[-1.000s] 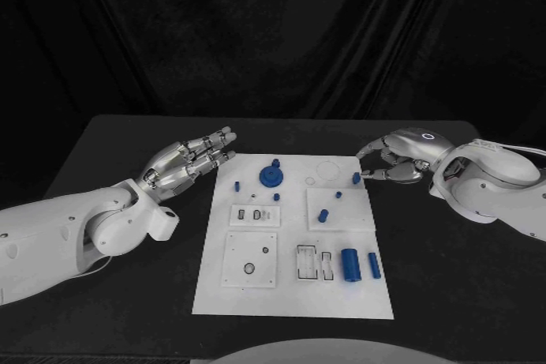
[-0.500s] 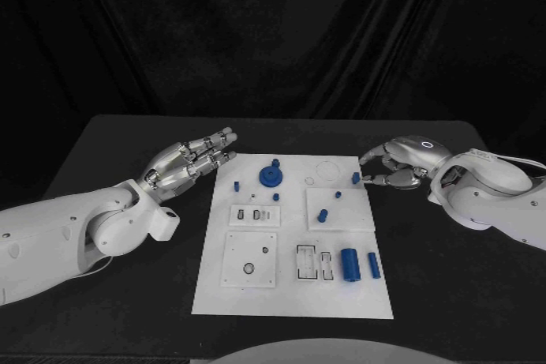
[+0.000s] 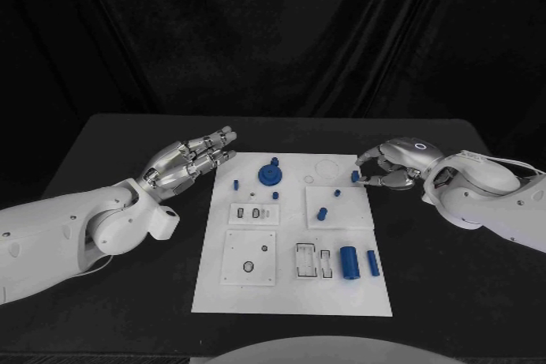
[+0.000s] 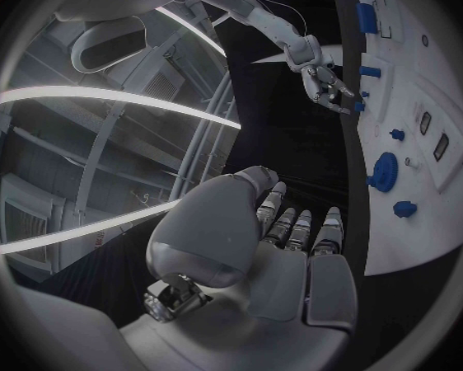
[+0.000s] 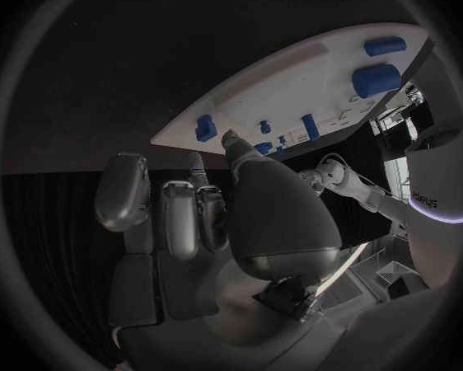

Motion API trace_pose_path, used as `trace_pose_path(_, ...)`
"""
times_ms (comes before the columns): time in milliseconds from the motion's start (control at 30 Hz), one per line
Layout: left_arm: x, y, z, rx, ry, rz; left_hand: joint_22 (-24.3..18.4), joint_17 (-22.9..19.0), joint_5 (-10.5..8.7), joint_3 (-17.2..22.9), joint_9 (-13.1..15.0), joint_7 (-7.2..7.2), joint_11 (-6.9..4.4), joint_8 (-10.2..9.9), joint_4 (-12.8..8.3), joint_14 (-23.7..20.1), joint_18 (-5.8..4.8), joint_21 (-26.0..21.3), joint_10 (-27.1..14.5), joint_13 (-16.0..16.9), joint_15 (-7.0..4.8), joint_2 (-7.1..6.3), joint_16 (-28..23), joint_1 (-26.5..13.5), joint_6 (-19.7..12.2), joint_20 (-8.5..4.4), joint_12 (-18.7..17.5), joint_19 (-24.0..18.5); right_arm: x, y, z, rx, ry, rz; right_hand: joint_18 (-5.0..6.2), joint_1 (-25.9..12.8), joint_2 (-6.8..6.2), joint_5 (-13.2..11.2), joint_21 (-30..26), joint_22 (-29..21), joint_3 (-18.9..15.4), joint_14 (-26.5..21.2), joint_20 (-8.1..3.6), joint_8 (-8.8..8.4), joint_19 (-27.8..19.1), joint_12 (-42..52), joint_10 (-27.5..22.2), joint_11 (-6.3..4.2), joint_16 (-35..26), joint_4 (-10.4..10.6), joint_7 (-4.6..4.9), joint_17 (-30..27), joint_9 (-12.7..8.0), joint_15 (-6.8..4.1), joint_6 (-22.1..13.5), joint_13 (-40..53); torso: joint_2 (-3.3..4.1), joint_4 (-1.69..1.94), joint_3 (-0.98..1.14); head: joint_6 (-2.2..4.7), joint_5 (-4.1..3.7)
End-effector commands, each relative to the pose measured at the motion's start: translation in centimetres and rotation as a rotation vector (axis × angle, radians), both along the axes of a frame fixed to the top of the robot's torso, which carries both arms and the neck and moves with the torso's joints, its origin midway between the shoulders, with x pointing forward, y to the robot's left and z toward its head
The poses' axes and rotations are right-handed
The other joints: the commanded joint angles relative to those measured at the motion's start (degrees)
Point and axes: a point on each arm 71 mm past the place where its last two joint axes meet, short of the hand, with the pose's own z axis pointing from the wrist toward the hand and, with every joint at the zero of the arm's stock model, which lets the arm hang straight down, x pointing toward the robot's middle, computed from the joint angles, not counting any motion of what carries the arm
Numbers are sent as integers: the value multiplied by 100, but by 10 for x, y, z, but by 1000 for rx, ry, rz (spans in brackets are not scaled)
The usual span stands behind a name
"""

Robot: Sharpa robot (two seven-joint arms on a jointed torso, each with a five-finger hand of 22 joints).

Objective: Assemble the parts on the task board

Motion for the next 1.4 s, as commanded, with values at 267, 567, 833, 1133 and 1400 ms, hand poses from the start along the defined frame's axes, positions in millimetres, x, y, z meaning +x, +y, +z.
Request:
trace_pose_path(267,-1,-1,5,-63,-44,-14,7,-7,27,34,-2,35,31,24,14,-3,110,26,0,6,55,-13,-21,-47,-4,31,27,10,3,-1,-5,-9,-2,-21,-6,168,46,472,-95,789,57,465,21,82,-54,14,606,64,-54,20,37,1112,104,34,0,1508,1,4,-7,-14,4)
trace_pose_path(567,-1,0,4,-60,-40,-15,7,-7,27,34,-2,35,31,24,14,-3,110,26,0,6,55,-13,-21,-47,-4,31,27,10,5,1,-9,-13,5,-18,0,190,52,526,-129,783,70,458,22,101,-64,14,606,61,-80,11,34,1087,124,33,24,1508,4,3,-7,-22,12)
trace_pose_path(833,-1,0,4,-59,-38,-16,6,-7,26,47,-3,39,36,23,13,-3,110,25,0,6,64,-11,-21,-51,-11,35,27,8,7,2,-11,-17,8,-17,13,203,57,512,-202,766,75,443,23,129,-89,14,606,63,-129,7,36,1040,149,34,61,1508,3,6,-9,-16,2)
trace_pose_path(1133,-1,0,3,-58,-36,-18,6,-7,26,47,-3,39,36,23,13,-3,110,25,0,6,64,-11,-21,-51,-11,35,27,8,9,4,-14,-23,17,-15,26,227,68,513,-287,746,88,422,26,177,-119,14,606,67,-190,-2,41,981,193,37,125,1508,-1,1,-8,-23,7)
trace_pose_path(1400,-1,0,3,-57,-34,-19,6,-7,26,47,-3,39,36,23,13,-3,110,25,0,6,64,-11,-21,-51,-11,35,27,8,10,6,-17,-25,24,-10,29,273,82,610,-323,746,114,418,27,290,-124,14,606,64,-205,-31,36,969,276,36,227,1508,-1,0,-9,-25,11)
